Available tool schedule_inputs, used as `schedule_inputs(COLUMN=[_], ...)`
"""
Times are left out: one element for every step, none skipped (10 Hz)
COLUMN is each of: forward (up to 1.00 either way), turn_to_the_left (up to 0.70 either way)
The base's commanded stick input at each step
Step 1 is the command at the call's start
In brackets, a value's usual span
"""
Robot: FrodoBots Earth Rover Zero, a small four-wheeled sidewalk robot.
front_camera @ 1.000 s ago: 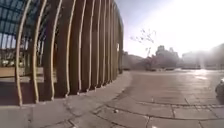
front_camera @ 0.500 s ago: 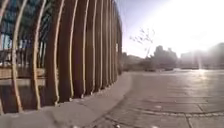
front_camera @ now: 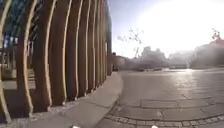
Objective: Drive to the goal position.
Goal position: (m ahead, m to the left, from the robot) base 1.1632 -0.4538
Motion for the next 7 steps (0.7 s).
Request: schedule_inputs(forward=[0.7,0.7,0.7,0.7,0.7,0.7,0.7], turn_to_the_left=[-0.17,-0.09,-0.02,0.0,0.0,0.0,0.0])
